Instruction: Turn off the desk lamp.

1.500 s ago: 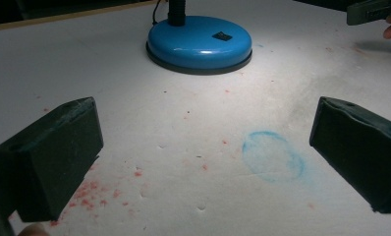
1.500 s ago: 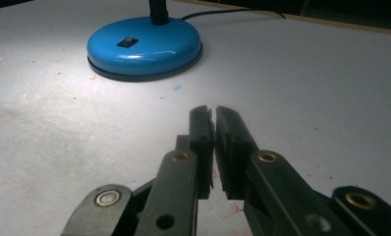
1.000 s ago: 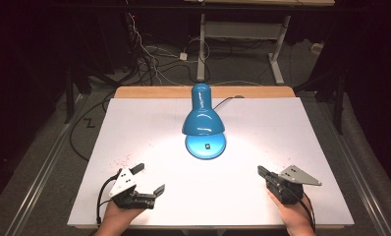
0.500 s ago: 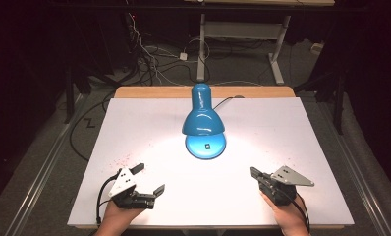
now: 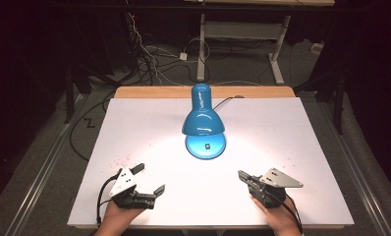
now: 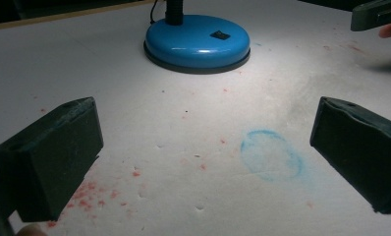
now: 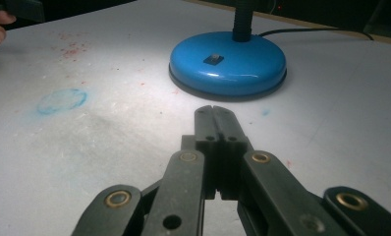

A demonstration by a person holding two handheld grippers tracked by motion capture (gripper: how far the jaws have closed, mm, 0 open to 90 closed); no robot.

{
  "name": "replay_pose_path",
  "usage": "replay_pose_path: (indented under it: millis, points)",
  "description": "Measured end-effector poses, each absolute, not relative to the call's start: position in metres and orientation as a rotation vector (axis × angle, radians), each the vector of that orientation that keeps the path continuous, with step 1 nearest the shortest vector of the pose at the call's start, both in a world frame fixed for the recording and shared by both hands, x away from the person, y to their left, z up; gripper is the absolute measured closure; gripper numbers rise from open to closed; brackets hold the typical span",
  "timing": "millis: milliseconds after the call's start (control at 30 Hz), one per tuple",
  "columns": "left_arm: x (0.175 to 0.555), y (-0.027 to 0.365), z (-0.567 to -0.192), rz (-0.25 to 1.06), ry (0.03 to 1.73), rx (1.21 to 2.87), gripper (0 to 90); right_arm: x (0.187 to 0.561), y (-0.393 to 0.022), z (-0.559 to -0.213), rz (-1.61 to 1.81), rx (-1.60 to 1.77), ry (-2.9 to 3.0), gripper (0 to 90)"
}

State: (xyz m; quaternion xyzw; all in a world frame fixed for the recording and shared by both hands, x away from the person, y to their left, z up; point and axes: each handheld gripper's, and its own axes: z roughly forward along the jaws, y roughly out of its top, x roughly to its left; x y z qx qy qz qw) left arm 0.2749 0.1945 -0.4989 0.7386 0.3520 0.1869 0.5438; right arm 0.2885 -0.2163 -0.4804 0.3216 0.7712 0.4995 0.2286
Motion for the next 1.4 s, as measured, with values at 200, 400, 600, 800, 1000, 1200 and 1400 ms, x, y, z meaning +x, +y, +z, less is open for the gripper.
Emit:
replay_pose_path:
  millis: [200,400,600,800,1000,1200,1400]
  points:
    - [0.275,0.195,-0.499,0.440,0.834,1.752,0.0,0.286,-0.210,-0.481,1.390,0.868,2.142,90.0]
    - [0.275,0.195,-0.499,0.440,0.834,1.752,0.0,0.284,-0.203,-0.480,1.400,0.846,2.161,90.0]
    - [0.275,0.194,-0.499,0.447,0.835,1.757,0.0,0.285,-0.198,-0.480,1.414,0.835,2.171,90.0]
    - [0.276,0.194,-0.499,0.441,0.832,1.774,0.0,0.288,-0.194,-0.479,1.422,0.826,2.173,90.0]
    - [0.277,0.192,-0.499,0.437,0.838,1.788,0.0,0.296,-0.190,-0.478,1.419,0.816,2.198,90.0]
    - [0.277,0.192,-0.498,0.440,0.829,1.794,0.0,0.306,-0.183,-0.476,1.416,0.812,2.207,90.0]
    - [0.278,0.191,-0.498,0.434,0.831,1.808,0.0,0.318,-0.174,-0.475,1.445,0.810,2.217,90.0]
